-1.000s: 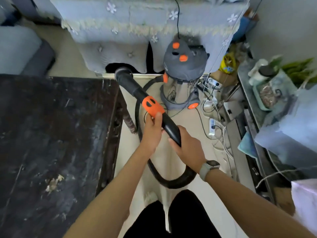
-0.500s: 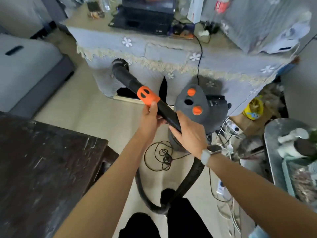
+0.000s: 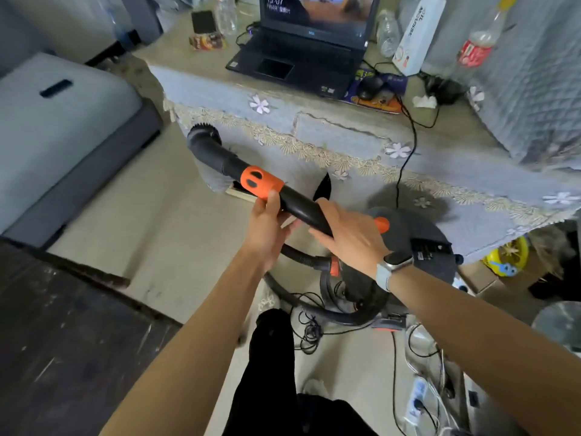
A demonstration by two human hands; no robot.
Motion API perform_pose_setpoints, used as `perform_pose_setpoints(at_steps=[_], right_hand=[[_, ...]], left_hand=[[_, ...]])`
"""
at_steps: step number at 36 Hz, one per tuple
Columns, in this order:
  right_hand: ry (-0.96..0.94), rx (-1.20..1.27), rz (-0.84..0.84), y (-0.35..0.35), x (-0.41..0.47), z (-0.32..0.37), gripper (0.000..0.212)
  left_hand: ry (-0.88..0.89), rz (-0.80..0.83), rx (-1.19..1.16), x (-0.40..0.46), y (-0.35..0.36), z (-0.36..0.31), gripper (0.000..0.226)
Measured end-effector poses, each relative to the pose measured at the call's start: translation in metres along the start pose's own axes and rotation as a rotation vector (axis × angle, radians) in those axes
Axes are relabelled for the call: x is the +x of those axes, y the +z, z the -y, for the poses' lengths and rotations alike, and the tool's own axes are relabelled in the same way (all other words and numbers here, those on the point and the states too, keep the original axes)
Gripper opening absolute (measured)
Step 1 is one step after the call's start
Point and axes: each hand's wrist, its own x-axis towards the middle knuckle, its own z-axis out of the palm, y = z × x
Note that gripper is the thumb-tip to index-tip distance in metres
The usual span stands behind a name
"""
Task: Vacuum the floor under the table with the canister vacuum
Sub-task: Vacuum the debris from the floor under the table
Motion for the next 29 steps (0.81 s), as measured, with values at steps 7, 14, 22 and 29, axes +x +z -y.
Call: perform_pose_setpoints(at_steps=[7,14,22,29], right_hand=[[0.081,0.174,0.095,0.050,0.045,-0.020,0.048],[0.304,0.268,0.207,0.071,0.071,-0.045,0.054],[0.519,0.298,0.277,0.086,0.048,-0.080,0.053],[0.660,0.313,0.176,0.101,0.042,-0.089,0.051]], left_hand=[[-0.127,-0.010,0.087,0.075,-0.011,-0.008,0.037],[-0.228,0.033,0.176,0.127,0.001,-0.010,0.037],[-0.312,0.173,0.228,0.154,0.036,0.018,0.040],[-0.526,0.311,0.232,0.190,0.043,0.027,0.035]])
